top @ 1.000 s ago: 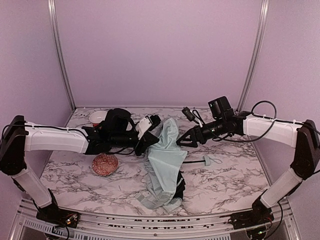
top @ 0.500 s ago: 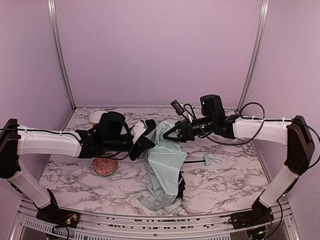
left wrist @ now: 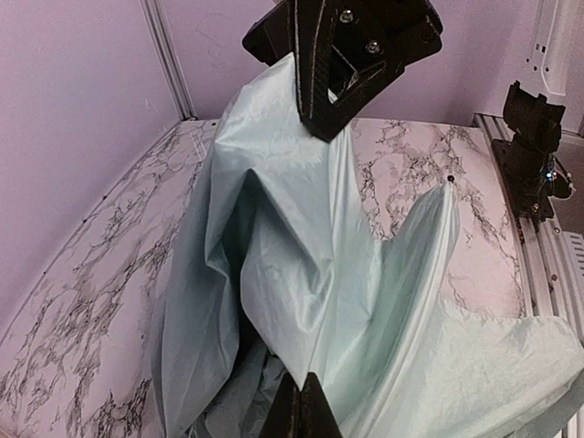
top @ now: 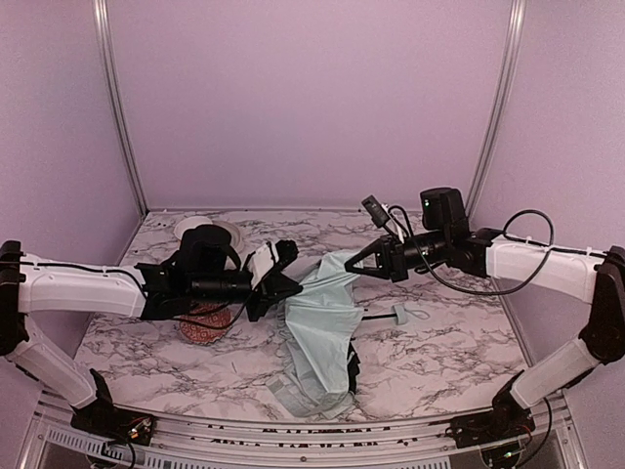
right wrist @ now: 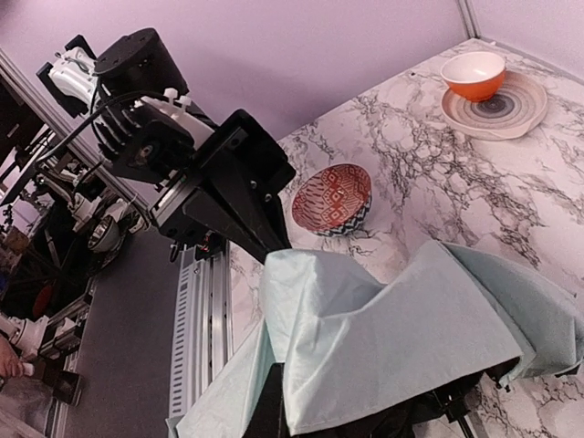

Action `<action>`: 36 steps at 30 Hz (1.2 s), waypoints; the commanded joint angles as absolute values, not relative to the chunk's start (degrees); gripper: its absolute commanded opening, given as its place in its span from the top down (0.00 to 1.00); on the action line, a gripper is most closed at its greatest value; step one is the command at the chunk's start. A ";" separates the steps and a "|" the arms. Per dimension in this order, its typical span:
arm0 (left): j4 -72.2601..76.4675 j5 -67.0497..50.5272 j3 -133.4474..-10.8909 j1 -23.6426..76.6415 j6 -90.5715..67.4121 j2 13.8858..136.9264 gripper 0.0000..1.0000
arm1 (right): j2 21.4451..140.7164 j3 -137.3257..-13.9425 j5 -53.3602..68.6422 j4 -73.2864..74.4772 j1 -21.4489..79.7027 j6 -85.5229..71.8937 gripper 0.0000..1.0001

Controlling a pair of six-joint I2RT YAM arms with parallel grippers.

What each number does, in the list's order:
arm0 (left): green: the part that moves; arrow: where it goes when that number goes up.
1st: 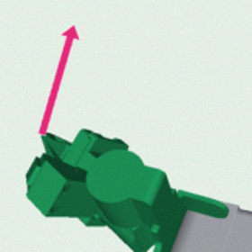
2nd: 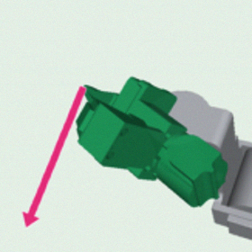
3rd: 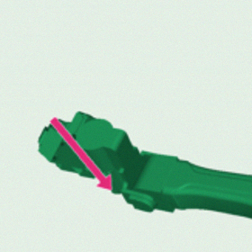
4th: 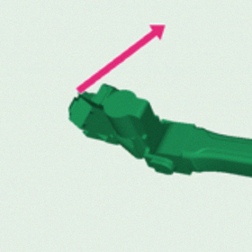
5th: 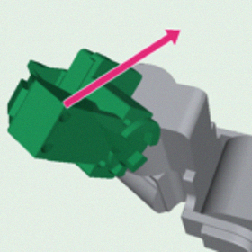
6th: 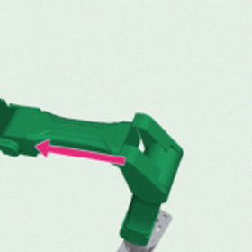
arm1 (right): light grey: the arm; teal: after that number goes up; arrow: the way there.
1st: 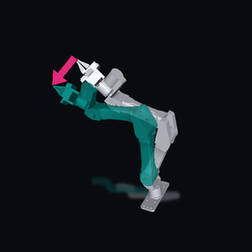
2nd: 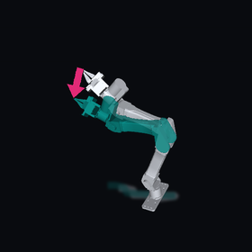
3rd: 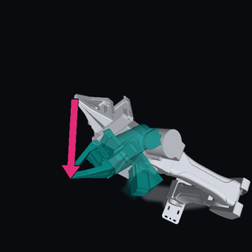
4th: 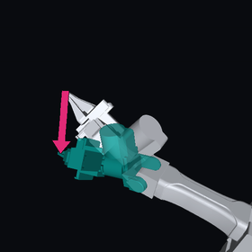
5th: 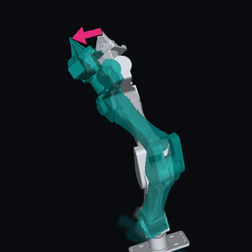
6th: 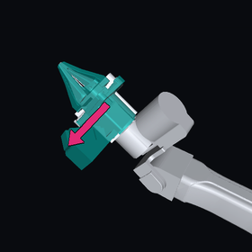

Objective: Put away the umbrella

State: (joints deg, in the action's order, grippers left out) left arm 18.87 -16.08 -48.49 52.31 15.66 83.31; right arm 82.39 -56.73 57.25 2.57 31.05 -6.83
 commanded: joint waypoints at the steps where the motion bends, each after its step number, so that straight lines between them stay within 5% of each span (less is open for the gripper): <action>1: 13.04 -15.06 -46.17 51.93 16.23 83.23 1.00 | 78.57 -57.11 55.24 5.56 34.41 -3.67 1.00; 3: 12.60 -13.94 -46.76 52.03 16.30 83.77 1.00 | 78.04 -57.47 54.41 8.31 38.03 -2.10 1.00; 7: 9.39 -13.26 -48.73 52.03 15.82 83.15 0.54 | 75.12 -53.90 54.45 9.88 42.73 -4.15 1.00; 11: 7.60 -14.35 -49.03 51.94 16.66 82.02 0.31 | 72.18 -46.57 53.31 8.65 47.44 -8.95 1.00; 17: 5.40 -14.70 -50.92 51.38 14.06 84.84 0.26 | 75.92 -35.32 49.52 6.53 53.53 -10.03 1.00; 36: 5.50 -12.85 -63.55 45.97 3.80 103.40 0.01 | 97.10 -42.87 39.59 14.12 53.49 4.28 1.00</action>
State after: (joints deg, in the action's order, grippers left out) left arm 6.83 -10.04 -60.71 46.63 4.03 99.88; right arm 94.83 -39.24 43.40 11.51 53.41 1.04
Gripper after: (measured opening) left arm 0.986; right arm 0.005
